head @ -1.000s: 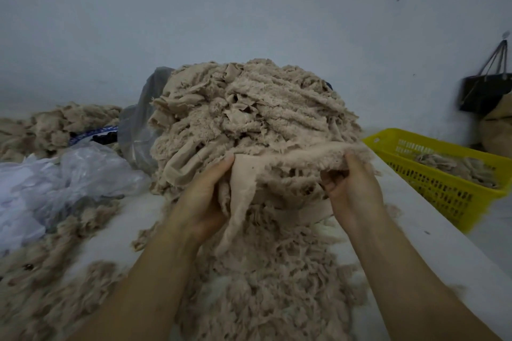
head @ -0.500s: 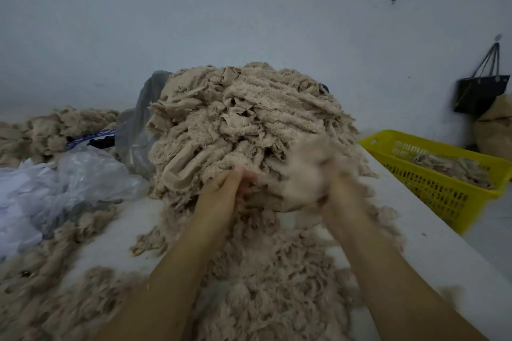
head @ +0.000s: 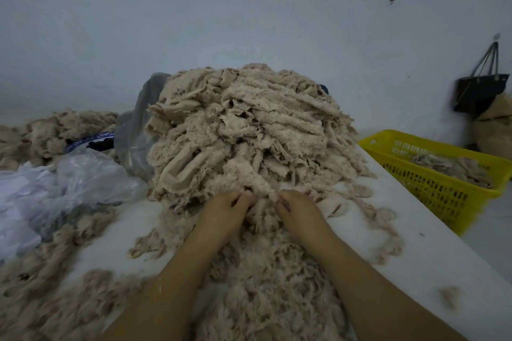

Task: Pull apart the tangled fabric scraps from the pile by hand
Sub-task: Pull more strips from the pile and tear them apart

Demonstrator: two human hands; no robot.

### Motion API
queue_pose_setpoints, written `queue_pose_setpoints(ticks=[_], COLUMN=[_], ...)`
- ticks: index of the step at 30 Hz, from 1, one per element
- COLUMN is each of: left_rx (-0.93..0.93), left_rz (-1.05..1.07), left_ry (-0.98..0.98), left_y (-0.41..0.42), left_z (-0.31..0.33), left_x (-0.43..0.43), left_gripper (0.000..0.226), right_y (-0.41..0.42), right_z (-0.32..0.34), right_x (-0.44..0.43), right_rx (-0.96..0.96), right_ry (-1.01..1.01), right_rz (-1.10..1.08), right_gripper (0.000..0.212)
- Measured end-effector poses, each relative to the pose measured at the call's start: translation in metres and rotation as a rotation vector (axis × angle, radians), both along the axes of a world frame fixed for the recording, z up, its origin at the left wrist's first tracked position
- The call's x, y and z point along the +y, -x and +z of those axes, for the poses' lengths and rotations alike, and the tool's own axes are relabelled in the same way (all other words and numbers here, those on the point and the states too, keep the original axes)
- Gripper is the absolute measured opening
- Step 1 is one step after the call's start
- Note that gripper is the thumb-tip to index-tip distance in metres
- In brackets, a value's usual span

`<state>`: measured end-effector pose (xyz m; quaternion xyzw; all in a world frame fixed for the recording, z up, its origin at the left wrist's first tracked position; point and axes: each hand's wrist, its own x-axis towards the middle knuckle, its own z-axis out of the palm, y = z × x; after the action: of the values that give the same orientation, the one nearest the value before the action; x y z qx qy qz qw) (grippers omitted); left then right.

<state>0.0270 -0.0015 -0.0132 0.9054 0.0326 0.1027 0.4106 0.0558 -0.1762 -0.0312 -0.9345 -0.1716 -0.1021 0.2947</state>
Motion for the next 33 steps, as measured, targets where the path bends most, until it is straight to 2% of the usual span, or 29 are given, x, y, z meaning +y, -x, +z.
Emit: queue_pose_setpoints(ticks=[1, 3, 5, 7, 9, 11, 14, 16, 17, 21, 23, 25, 27, 28, 29, 31, 33], left_rx=[-0.003, 0.043, 0.118, 0.111, 0.027, -0.016, -0.027, 0.007, 0.032, 0.087, 0.053, -0.015, -0.035, -0.005, 0.034, 0.085, 0.094], left_rz=[0.001, -0.038, -0.104, -0.124, -0.198, -0.261, -0.293, -0.305, -0.303, -0.233, -0.248, -0.326, -0.437, -0.458, -0.444, -0.406, -0.325], left_ry=[0.055, 0.341, 0.809, 1.313, 1.652, 1.790, 1.823, 1.796, 1.754, 1.525, 1.548, 1.654, 1.632, 1.542, 1.408, 1.104, 0.937], left_y=[0.001, 0.005, 0.006, 0.005, 0.005, 0.008, 0.010, 0.010, 0.011, 0.013, 0.012, 0.010, 0.013, 0.016, 0.018, 0.021, 0.023], left_z=[0.002, 0.007, 0.013, 0.019, 0.025, 0.028, 0.029, 0.028, 0.029, 0.028, 0.029, 0.028, 0.030, 0.030, 0.029, 0.025, 0.021], left_x=[-0.002, -0.008, -0.012, -0.002, 0.014, 0.020, 0.013, 0.009, 0.008, 0.003, 0.002, 0.004, 0.003, -0.001, -0.007, -0.022, -0.033], left_gripper=[0.046, 0.043, 0.037, 0.025, 0.019, 0.015, 0.021, 0.027, 0.024, 0.012, 0.021, 0.038, 0.054, 0.060, 0.063, 0.054, 0.044], right_y=[0.003, 0.014, 0.028, 0.034, 0.032, 0.023, 0.018, 0.017, 0.017, 0.017, 0.018, 0.019, 0.020, 0.022, 0.023, 0.024, 0.028], right_z=[0.004, 0.013, 0.018, 0.016, 0.019, 0.023, 0.024, 0.022, 0.023, 0.037, 0.038, 0.037, 0.035, 0.035, 0.033, 0.030, 0.030], right_x=[0.000, 0.006, 0.016, 0.017, 0.008, -0.004, -0.009, -0.011, -0.012, -0.014, -0.015, -0.012, -0.007, -0.004, -0.001, 0.004, 0.007], right_rx=[-0.050, -0.128, -0.119, -0.014, 0.080, 0.118, 0.016, -0.041, -0.011, 0.341, 0.423, 0.399, 0.333, 0.313, 0.295, 0.265, 0.217], right_ry=[-0.063, -0.134, -0.152, -0.162, -0.222, -0.363, -0.411, -0.422, -0.490, -1.121, -1.252, -1.171, -1.075, -1.047, -1.011, -0.918, -0.837], right_rz=[0.036, 0.175, 0.351, 0.406, 0.325, 0.114, -0.076, -0.129, -0.140, 0.004, 0.059, 0.035, 0.022, 0.037, 0.047, 0.068, 0.092], right_gripper=[0.015, 0.028, 0.025, 0.019, 0.020, 0.020, 0.030, 0.025, 0.020, 0.018, 0.016, 0.031, 0.020, 0.014, 0.018, 0.025, 0.032])
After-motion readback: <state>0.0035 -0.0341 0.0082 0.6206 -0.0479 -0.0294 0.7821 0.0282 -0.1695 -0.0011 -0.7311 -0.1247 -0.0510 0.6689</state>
